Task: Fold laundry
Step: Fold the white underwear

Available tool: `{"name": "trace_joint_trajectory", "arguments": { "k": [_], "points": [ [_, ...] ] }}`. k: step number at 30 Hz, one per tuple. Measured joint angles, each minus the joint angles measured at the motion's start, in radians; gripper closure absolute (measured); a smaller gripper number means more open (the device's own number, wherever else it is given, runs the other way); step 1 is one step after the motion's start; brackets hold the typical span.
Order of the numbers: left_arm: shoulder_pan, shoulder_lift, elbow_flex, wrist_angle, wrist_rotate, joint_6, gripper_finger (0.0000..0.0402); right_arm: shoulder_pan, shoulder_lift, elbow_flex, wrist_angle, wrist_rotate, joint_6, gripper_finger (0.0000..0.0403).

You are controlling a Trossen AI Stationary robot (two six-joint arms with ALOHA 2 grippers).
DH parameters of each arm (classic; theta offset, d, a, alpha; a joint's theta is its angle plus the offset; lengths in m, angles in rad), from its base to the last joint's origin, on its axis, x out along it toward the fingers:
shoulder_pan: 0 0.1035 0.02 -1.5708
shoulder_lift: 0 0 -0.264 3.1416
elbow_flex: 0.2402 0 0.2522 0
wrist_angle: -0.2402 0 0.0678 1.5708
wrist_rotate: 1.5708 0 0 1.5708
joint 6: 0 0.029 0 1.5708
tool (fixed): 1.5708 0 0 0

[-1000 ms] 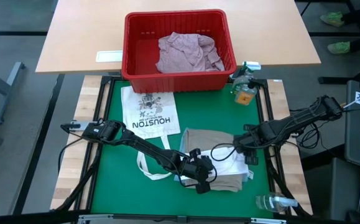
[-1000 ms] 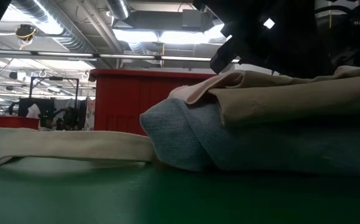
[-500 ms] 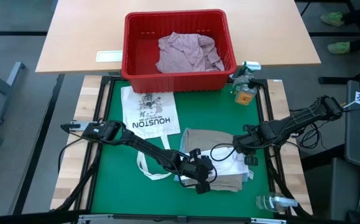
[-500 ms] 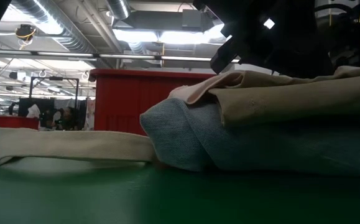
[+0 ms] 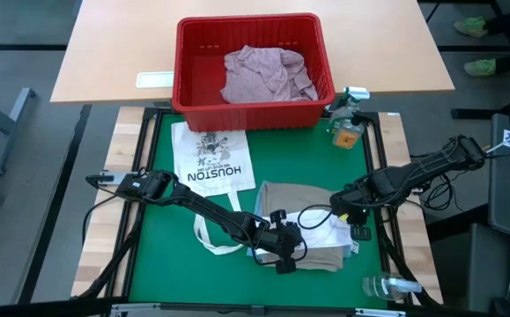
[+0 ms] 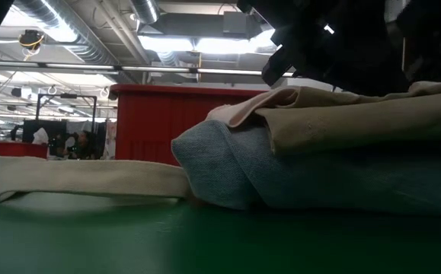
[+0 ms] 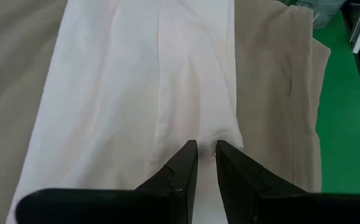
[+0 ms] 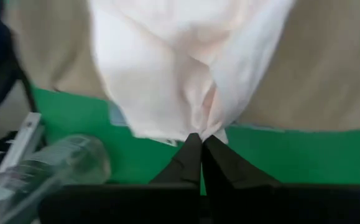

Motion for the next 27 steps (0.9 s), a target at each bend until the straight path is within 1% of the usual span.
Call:
{"name": "trace_joint_trajectory", "arguments": {
  "k": [3, 5, 11, 18, 23, 27],
  "points": [
    [0.0, -0.005, 0.0, -0.002, 0.001, 0.023, 0.0347, 0.0, 0.0, 0.036, 0.012, -0.007, 0.007, 0.0399],
    [0.0, -0.007, 0.001, -0.003, 0.001, 0.027, 0.0347, 0.0, 0.0, 0.052, 0.042, -0.008, 0.041, 0.0398],
    [0.0, -0.035, 0.001, -0.022, 0.003, 0.027, 0.0347, 0.0, 0.0, 0.057, 0.213, -0.023, 0.111, 0.0399],
    [0.0, -0.092, 0.001, -0.143, 0.002, 0.027, 0.0347, 0.0, 0.0, 0.057, 0.399, -0.023, 0.14, 0.0399],
    [-0.002, -0.118, 0.001, -0.196, 0.003, 0.027, 0.0347, 0.0, 0.011, 0.057, 0.51, 0.042, 0.18, 0.0399],
    [-0.002, -0.137, 0.001, -0.238, -0.002, 0.026, 0.0347, 0.0, 0.061, 0.057, 0.574, 0.088, 0.187, 0.0399]
  ]
}}
